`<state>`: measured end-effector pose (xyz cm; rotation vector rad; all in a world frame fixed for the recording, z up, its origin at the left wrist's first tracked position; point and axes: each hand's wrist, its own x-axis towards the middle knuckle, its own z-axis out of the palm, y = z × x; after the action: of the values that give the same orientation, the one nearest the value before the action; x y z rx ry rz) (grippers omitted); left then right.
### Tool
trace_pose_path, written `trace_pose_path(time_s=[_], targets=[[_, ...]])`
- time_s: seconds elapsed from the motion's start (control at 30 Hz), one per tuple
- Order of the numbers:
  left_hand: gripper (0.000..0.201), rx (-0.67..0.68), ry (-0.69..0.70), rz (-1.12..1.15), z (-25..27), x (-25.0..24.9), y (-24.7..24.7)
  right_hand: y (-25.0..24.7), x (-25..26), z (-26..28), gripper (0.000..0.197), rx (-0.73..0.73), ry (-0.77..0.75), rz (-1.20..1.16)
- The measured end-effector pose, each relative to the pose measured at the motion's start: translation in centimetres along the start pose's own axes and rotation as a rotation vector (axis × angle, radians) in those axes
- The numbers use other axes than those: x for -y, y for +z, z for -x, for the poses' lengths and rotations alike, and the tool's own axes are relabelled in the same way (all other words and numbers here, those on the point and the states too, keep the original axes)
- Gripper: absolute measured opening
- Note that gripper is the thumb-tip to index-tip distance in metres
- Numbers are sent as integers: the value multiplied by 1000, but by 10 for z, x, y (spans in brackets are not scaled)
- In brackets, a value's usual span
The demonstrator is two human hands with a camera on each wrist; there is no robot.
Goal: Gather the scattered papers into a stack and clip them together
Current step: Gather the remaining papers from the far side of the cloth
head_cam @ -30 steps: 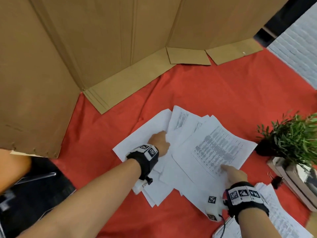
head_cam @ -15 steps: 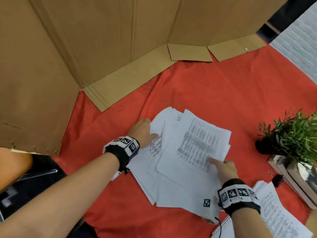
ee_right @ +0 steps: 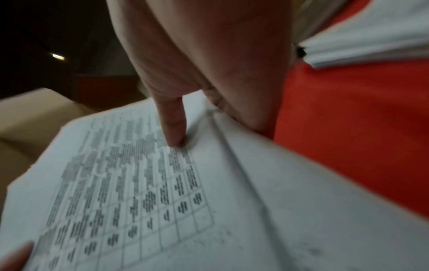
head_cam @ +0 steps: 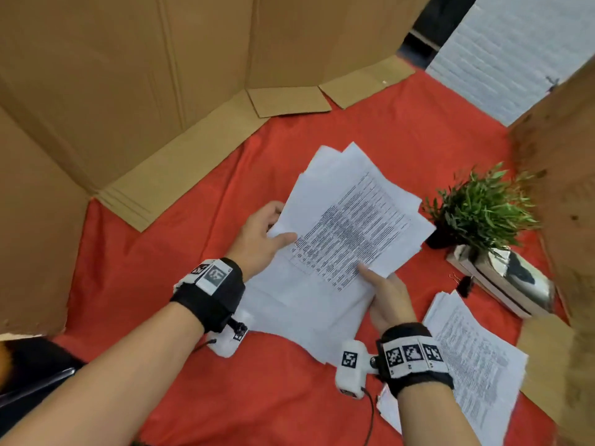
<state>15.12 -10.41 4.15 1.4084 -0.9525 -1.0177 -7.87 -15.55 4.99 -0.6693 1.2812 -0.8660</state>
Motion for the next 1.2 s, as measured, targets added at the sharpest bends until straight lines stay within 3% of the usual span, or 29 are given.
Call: trace_pose_path(time_s=[0.1, 0.17, 0.23, 0.3, 0.4, 0.5, 0.6, 0.67, 0.73, 0.83, 0.9, 1.0, 1.1, 1.2], targets=[[43, -42, 89, 112, 0, -45, 5, 4, 52, 28, 31, 52, -348, 39], [55, -67, 153, 148, 1, -68, 14, 4, 78, 49, 39, 61, -524, 66], [62, -91, 202, 151, 6, -83, 23, 0, 92, 67, 48, 88, -627, 125], [65, -135, 227, 166, 12, -91, 31, -5, 92, 73, 51, 26, -675, 216], [65, -172, 211, 119, 18, -85, 38, -13, 70, 65, 47, -50, -676, 282], [59, -108, 175, 101, 18, -74, 45, -23, 42, 47, 58, -71, -593, 328], [29, -89, 127, 110, 10, -70, 51, -29, 27, 35, 47, -90, -529, 287], [16, -98, 123, 111, 5, -72, 51, -34, 26, 32, 50, -106, -527, 242], [17, -109, 126, 220, 4, -80, 48, -43, 26, 31, 65, -146, -508, 153], [34, -73, 59, 513, 3, -85, 35, -60, 15, 33, 105, -279, -393, 42], [42, 15, -35, 686, 3, -78, 27, -71, 1, 36, 114, -243, -252, -95], [51, 122, -231, 768, 9, -57, 26, -70, -7, 41, 81, 50, -147, -335], [66, 64, -339, 478, 11, -27, 20, -59, 11, 47, 37, 1, -251, -239], [98, -11, -368, 225, 0, -13, -1, -61, 37, 55, 18, -15, -353, 21]])
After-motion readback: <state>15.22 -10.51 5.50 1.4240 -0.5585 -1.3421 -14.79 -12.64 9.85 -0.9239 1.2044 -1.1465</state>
